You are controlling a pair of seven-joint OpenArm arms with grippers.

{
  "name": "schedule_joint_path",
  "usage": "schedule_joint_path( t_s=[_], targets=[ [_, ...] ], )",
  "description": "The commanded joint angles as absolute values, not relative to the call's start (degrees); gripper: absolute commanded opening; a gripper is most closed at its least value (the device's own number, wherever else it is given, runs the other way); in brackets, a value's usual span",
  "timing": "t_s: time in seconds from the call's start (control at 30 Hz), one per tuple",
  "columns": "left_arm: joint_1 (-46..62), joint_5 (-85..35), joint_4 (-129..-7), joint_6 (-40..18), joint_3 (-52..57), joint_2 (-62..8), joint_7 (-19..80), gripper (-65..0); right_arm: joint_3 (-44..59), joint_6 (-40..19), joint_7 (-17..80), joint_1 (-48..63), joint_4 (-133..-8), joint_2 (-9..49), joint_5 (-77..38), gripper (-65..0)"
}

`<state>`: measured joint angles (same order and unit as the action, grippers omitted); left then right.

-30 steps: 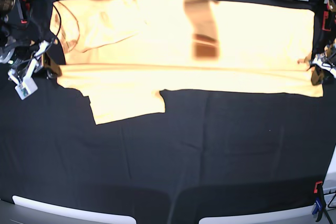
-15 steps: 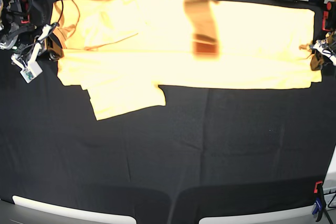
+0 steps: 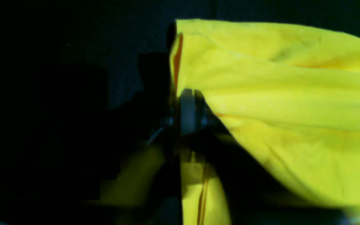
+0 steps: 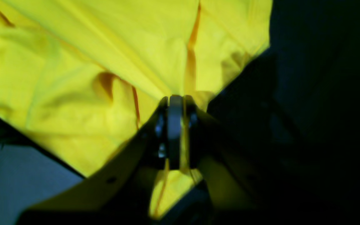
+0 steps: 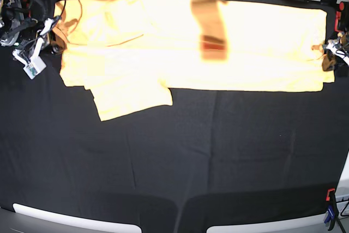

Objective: Layout the t-shirt on the table in an organized manner, then fold the t-shirt properly
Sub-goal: 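Release the folded hem and raise both grippers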

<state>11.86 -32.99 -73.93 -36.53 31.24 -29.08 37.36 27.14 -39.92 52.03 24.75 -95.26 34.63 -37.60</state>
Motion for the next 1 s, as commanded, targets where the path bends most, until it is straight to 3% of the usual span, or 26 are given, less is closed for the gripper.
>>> schedule_joint_path(
  t_s=[0.0,0.03,0.1,0.37,0.53,0.97],
  targets=[
    [11.4,-33.7,-75.0,-36.9,31.9,-30.5,36.2,-39.2,28.0,-40.0,51.1,24.5,-96.2,36.0,-38.6,-47.3],
    [11.4,-33.7,-75.0,-36.9,31.9,-30.5,36.2,-33.6,28.0,-40.0,51.1,24.5,-96.2,36.0,-38.6,-41.3],
    [11.4,-33.7,-75.0,-36.9,31.9,-30.7,36.3,-30.8,28.0,-40.0,50.9,24.1,-96.2,36.1,-39.0,-35.9],
    [10.9,-35.7,-77.0,-36.7,31.9,-33.9,36.0,-30.8,27.7,-39.9,55.8,11.8,-96.1,35.6,-49.8,-35.9],
    [10.0,-35.6,-84.4,-31.4,31.9,-33.8,36.0,-30.8,27.0,-39.8,60.7,0.6,-96.1,32.0,-50.1,-36.0],
    [10.0,-38.0,-99.0,-31.5,31.8,-23.8,36.0,-30.9,5.9,-36.5,59.4,-16.3,-78.8,24.3,-38.0,-36.0]
  ],
)
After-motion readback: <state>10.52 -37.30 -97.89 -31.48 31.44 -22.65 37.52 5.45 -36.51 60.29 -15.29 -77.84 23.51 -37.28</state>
